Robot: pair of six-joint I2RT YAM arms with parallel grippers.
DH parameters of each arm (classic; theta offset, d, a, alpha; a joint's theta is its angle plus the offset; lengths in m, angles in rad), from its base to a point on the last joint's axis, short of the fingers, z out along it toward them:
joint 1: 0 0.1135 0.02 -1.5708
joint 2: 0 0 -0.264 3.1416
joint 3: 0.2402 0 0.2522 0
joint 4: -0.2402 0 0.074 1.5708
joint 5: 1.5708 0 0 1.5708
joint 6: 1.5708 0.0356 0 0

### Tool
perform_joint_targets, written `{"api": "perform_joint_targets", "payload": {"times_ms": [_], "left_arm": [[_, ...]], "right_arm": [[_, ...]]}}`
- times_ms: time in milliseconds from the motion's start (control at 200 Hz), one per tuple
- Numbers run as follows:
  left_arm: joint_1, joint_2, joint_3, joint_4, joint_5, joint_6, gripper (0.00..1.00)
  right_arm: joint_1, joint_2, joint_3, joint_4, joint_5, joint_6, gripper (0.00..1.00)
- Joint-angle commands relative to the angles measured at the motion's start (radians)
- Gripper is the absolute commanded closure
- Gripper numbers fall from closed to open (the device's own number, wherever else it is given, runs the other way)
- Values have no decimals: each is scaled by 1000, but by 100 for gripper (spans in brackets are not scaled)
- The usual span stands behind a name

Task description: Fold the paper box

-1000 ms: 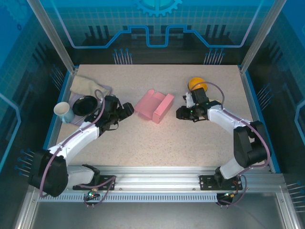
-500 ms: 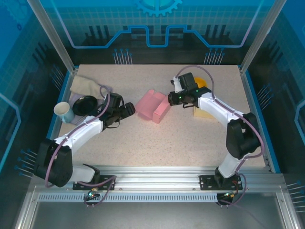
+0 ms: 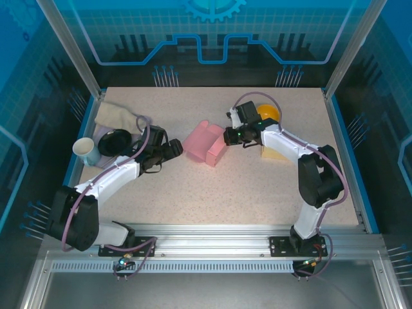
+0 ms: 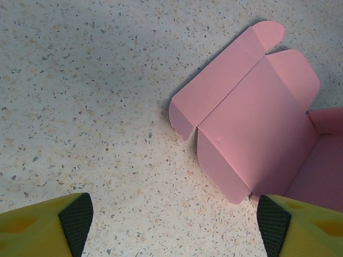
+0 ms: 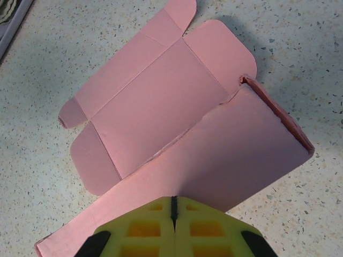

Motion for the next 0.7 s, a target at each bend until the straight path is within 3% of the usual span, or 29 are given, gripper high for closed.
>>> {"api": "perform_joint_targets", "payload": {"times_ms": [0,430,695], "left_arm": [[4,9,18,-11,3,30,17],[2,12,4,-23,28,43,17],[-1,-36,-30,-33,35,57,17]], "right_arm": [[3,12,-9,-1,-11,18,100],[-33,-184,-290,43,-11,57,100],[53,-302,-436,67,-23,105,100]]}}
